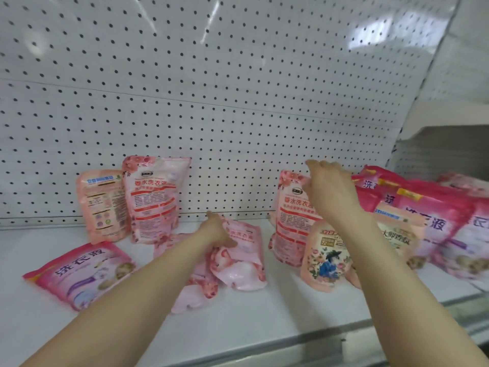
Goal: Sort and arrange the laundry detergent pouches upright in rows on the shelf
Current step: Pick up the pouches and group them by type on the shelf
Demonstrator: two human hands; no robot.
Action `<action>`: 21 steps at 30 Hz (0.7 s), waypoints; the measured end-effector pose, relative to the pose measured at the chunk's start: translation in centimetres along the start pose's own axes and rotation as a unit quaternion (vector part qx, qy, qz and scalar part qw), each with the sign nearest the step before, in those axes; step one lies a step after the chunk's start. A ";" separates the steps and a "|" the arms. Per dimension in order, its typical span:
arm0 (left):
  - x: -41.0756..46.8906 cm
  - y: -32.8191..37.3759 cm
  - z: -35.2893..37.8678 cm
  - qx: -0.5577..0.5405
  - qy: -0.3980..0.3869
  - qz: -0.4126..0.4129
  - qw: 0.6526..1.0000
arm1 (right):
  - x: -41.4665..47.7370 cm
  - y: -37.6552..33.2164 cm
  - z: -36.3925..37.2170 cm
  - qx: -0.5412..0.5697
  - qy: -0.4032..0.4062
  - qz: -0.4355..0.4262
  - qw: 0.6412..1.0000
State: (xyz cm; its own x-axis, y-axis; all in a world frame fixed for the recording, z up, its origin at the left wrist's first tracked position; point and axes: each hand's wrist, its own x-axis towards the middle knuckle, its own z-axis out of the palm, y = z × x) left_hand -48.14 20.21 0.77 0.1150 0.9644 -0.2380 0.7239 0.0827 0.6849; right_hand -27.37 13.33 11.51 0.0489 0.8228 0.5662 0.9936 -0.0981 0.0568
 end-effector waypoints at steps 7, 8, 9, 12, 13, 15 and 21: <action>-2.7 0.2 -1.3 -0.367 0.031 0.006 0.930 | 1.7 -0.9 1.3 0.025 -0.003 -0.021 0.999; -3.3 0.2 -1.6 -0.398 0.043 0.017 0.916 | 2.1 -1.6 1.6 0.026 -0.001 -0.016 1.000; -3.9 0.2 -2.0 -0.426 0.055 0.027 0.902 | 2.5 -2.3 2.0 0.032 -0.001 -0.013 0.999; -5.8 -0.4 -3.7 -0.485 0.108 0.078 0.864 | 4.1 -4.9 2.9 0.076 -0.013 -0.020 0.997; -6.4 -0.8 -4.4 -0.499 0.134 0.094 0.851 | 4.7 -5.8 3.3 0.091 -0.021 -0.024 0.995; -7.5 -1.9 -5.5 -0.505 0.186 0.116 0.835 | 6.1 -7.7 4.1 0.120 -0.025 -0.044 0.991; -9.2 -4.7 -7.1 -0.462 0.261 0.150 0.835 | 8.4 -11.4 6.1 0.189 -0.016 -0.108 0.976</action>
State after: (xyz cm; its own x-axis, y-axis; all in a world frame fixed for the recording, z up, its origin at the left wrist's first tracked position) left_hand -57.44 12.76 4.65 -0.2892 0.9346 0.2069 -0.1443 -0.2562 0.9558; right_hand -37.67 24.81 10.63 -0.1692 0.8191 0.5482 0.9475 0.2883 -0.1382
